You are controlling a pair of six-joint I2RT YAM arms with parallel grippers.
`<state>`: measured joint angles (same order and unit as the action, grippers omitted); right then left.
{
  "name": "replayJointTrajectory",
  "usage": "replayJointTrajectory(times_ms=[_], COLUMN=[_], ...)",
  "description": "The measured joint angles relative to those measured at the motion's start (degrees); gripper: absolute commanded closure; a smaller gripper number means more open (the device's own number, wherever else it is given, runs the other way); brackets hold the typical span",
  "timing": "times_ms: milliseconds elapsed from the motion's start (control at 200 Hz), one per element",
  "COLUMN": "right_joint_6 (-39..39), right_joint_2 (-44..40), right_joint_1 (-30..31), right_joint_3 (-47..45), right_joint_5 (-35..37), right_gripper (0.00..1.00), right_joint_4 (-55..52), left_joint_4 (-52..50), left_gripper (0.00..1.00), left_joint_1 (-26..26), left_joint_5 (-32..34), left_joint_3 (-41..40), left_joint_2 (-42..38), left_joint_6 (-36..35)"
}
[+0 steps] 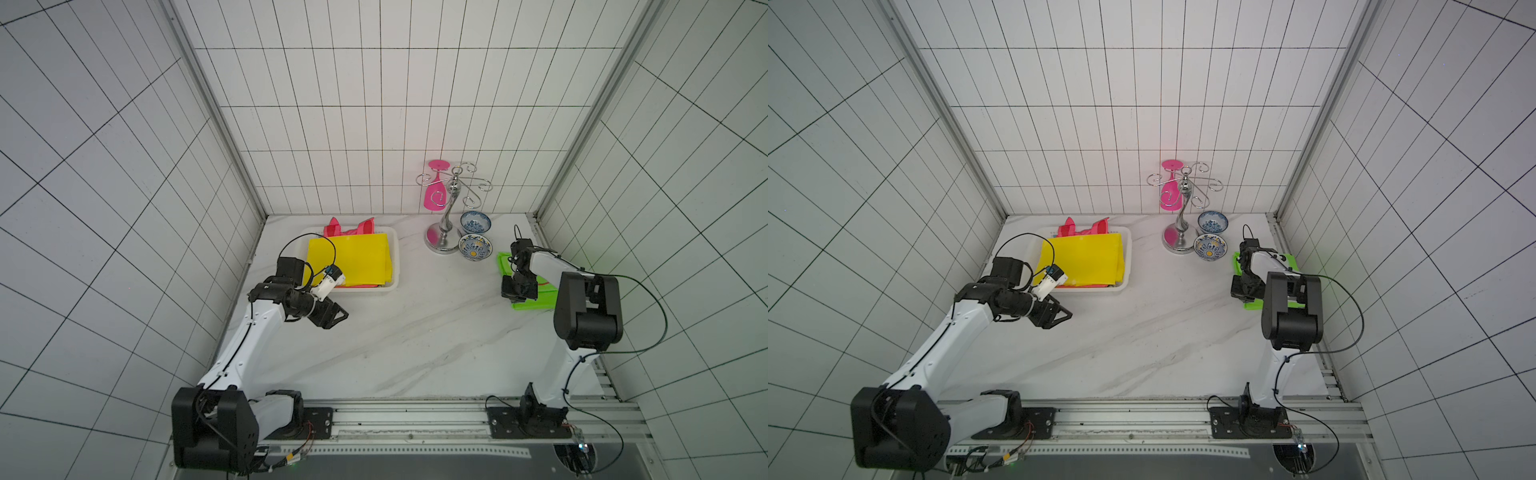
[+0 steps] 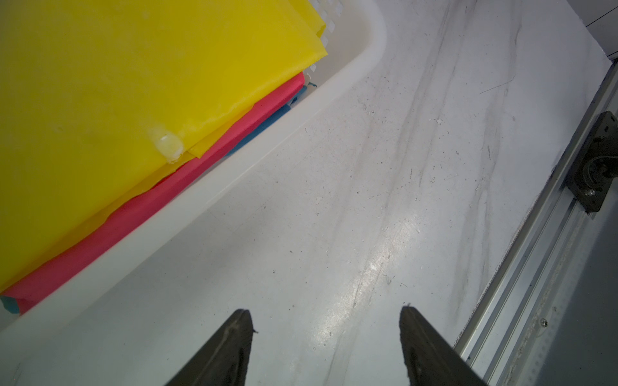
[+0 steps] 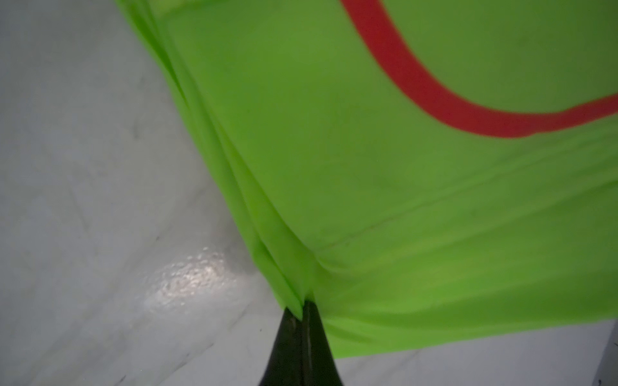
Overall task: Put the folded raincoat in the basket
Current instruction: Move the raincoat to the center of the board.
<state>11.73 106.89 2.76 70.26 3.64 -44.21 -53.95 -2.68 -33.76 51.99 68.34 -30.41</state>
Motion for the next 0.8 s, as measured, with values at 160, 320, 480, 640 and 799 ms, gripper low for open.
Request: replayJointTrajectory(times_ms=[160, 320, 480, 640, 799], right_joint_6=[4.0, 12.44, 23.63, 33.09, 37.75], right_joint_2=[-7.61, -16.13, -17.49, -12.39, -8.15], right_joint_1=[7.61, 20.55, 37.0, 50.56, 58.25], right_joint_3=[-6.23, -11.58, -14.01, -11.04, -4.81], right_joint_5=[-5.7, -9.07, -10.75, -11.23, -12.11], right_gripper=[1.0, 1.0, 1.0, 0.97, 0.68], right_joint_4=[-0.44, 0.02, 5.11, 10.6, 15.54], left_joint_4=[-0.2, -0.35, -0.39, -0.61, -0.76], left_gripper=[0.28, 0.28, 0.28, 0.28, 0.28], left_joint_1=[-0.28, -0.98, -2.75, -4.17, -4.61], left_joint_5=[-0.63, -1.36, -1.44, -1.36, -0.52], left_joint_3=[0.0, 0.0, 0.0, -0.09, -1.22], left_joint_2=[0.52, 1.9, 3.5, 4.79, 5.97], left_joint_6=[0.0, 0.0, -0.02, -0.26, -0.66])
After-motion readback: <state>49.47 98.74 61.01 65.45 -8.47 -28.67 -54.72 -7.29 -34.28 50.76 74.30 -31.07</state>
